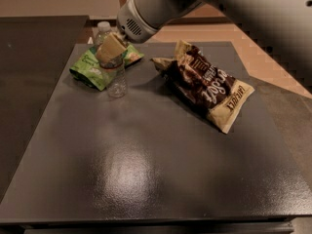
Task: Move water bottle near green rice chip bag
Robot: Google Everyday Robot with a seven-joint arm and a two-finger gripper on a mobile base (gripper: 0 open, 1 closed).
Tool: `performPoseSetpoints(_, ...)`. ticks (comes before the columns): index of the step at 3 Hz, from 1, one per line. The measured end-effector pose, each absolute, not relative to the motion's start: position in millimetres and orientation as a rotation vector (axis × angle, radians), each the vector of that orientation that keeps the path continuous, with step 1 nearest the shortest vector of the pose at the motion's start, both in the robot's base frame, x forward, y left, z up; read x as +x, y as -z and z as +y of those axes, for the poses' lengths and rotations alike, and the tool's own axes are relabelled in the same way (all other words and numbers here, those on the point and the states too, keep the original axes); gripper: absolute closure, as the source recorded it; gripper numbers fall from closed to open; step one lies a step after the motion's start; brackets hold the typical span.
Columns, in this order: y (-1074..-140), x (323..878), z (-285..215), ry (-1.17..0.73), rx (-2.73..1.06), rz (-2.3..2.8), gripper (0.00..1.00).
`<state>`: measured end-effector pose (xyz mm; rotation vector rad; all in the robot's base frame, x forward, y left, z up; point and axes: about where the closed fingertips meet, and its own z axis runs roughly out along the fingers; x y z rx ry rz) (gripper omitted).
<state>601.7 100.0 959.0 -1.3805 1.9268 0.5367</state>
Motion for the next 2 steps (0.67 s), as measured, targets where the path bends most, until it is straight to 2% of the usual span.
performPoseSetpoints(1,-959.2,600.8,101.4,-0.537,-1.384,1.925,0.00)
performPoseSetpoints(2,-959.2,600.7,101.5,-0.537,-1.384,1.925,0.00)
